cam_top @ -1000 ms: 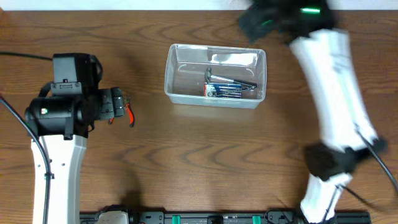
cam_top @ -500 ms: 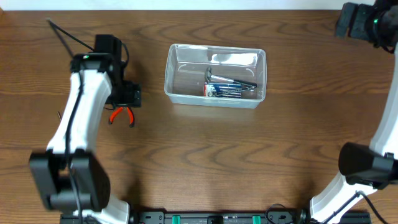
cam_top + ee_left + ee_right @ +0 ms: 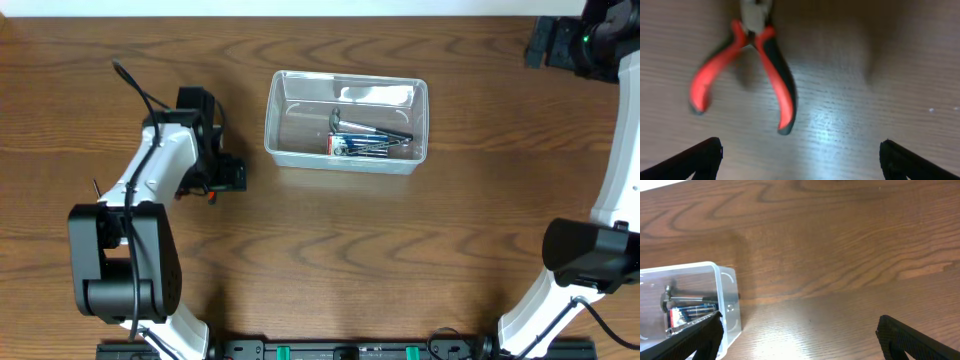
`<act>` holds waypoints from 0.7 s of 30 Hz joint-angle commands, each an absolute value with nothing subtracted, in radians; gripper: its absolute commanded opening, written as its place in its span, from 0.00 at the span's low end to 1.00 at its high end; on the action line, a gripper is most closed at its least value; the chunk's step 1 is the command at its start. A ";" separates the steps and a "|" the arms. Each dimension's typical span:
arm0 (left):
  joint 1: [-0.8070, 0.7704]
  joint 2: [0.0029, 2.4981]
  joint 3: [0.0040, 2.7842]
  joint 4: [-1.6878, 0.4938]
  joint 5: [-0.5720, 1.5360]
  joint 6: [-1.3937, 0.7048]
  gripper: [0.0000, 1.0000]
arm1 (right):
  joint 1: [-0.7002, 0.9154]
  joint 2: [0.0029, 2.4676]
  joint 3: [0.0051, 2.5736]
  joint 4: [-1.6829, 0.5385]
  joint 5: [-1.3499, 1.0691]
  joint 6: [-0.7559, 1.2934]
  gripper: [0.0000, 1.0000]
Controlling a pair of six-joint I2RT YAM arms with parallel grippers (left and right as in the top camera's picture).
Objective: Pack container
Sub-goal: 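Release the hammer, lift the right gripper away, move left gripper toward pliers, then lower the left gripper onto the red pliers and grasp them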
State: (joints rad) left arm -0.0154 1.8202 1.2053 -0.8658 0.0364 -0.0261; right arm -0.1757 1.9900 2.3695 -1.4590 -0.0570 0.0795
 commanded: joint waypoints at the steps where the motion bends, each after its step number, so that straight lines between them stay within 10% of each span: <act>1: -0.017 1.817 1.168 -0.834 0.068 -0.030 0.99 | -0.175 1.996 2.363 -1.462 -0.068 0.088 0.99; 21: -0.017 1.887 1.166 -0.709 0.025 -0.084 1.00 | -0.171 1.996 2.363 -1.491 -0.067 0.028 0.99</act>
